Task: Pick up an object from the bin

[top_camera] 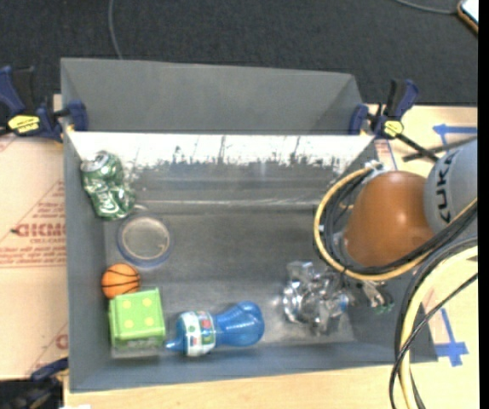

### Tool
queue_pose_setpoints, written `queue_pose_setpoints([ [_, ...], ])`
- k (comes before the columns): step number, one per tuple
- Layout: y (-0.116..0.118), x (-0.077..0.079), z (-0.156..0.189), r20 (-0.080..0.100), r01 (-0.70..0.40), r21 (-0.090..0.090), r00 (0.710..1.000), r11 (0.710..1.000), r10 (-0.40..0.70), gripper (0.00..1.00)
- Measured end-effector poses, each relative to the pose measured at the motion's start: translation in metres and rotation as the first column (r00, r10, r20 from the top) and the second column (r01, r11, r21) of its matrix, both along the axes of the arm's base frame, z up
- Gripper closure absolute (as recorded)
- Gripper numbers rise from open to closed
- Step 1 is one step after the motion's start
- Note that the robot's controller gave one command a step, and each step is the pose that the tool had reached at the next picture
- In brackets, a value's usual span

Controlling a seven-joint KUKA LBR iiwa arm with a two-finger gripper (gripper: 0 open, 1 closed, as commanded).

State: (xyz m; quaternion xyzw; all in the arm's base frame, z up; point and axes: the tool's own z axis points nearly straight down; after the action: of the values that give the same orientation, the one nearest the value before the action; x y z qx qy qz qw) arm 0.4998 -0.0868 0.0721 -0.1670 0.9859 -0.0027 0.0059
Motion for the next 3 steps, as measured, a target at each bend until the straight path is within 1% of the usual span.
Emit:
queue_pose_setpoints([
  [2,0.0,0.0,0.003,0.003,0.001,0.0,1.0,1.0,-0.001,1.0],
  [3,-0.001,0.0,0.03,0.002,0.002,0.0,1.0,1.0,-0.002,1.0],
])
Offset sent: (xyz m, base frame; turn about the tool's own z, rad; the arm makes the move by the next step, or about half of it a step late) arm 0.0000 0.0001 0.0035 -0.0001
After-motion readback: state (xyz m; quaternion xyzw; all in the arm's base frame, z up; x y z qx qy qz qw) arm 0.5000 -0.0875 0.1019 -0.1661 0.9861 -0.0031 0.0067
